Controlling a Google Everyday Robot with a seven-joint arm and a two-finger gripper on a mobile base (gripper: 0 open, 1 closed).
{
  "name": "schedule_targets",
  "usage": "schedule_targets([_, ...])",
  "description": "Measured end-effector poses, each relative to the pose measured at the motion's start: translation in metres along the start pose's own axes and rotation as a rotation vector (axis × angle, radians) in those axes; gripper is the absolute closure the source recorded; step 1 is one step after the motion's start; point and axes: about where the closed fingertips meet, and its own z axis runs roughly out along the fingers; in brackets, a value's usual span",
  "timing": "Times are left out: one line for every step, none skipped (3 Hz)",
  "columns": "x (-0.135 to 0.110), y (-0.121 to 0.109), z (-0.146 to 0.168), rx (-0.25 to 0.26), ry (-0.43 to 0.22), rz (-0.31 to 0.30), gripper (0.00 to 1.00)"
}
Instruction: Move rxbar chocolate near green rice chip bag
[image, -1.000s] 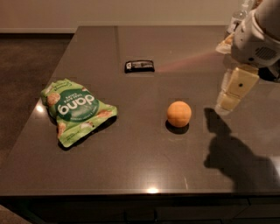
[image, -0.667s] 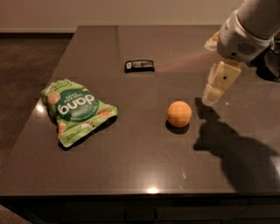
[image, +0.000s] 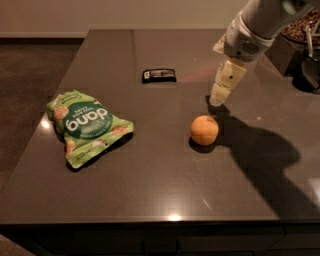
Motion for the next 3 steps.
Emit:
schedule_targets([-0.013,-0.019,0.021,-0.02,-0.011,-0.003,0.0])
schedule_targets([-0.026,-0.034,0.044,-0.041,-0.015,-0.007,0.0])
schedule_targets([-0.04,-0.047,0.065,-0.064,-0.033,-0.003,0.0])
